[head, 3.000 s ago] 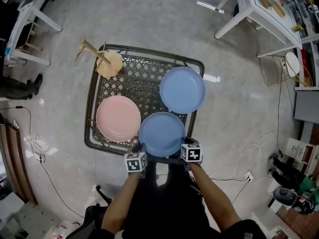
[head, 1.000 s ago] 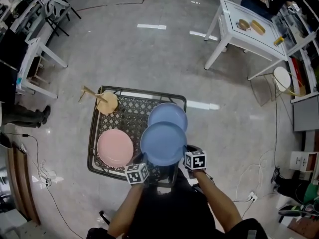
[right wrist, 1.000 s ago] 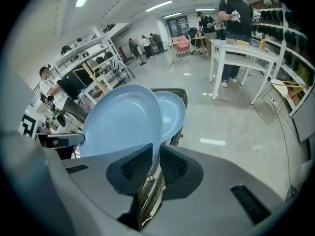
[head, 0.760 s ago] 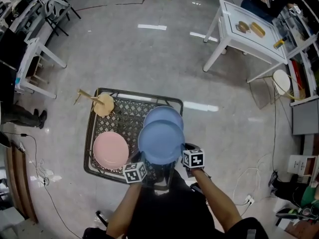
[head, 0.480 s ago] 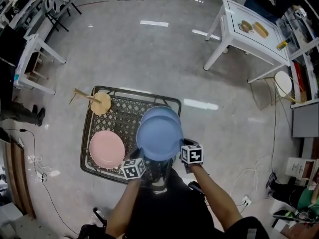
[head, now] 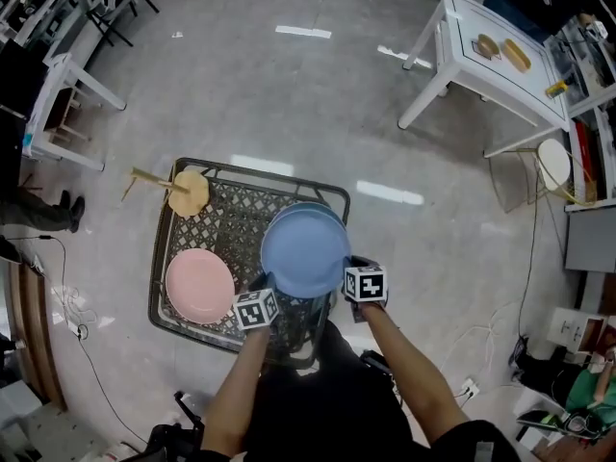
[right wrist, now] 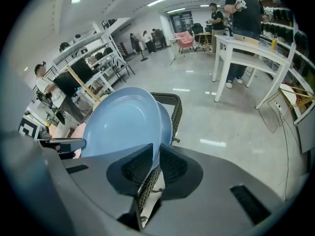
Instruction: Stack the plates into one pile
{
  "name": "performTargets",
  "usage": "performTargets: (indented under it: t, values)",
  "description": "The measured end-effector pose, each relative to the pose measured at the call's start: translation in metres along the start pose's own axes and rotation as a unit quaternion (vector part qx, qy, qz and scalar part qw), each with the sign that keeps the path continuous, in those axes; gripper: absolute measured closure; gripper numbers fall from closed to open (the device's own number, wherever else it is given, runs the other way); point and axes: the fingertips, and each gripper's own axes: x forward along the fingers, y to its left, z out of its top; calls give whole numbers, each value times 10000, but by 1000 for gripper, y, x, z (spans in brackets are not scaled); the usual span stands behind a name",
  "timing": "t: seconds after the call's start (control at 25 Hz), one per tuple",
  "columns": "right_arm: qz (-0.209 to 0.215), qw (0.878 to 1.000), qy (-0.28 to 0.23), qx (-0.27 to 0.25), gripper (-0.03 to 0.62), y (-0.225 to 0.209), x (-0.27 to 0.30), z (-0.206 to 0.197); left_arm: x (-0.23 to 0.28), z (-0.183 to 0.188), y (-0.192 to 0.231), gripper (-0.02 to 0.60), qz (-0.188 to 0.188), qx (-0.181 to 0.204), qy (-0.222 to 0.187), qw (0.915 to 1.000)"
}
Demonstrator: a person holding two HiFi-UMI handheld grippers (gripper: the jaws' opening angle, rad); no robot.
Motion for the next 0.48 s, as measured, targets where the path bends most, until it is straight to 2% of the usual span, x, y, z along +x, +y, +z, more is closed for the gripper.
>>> performTargets:
  t: [0.48]
  values:
    - [-61, 9998, 168, 95, 554, -14, 25, 6, 33, -5, 5, 523, 101, -187, 284, 9994]
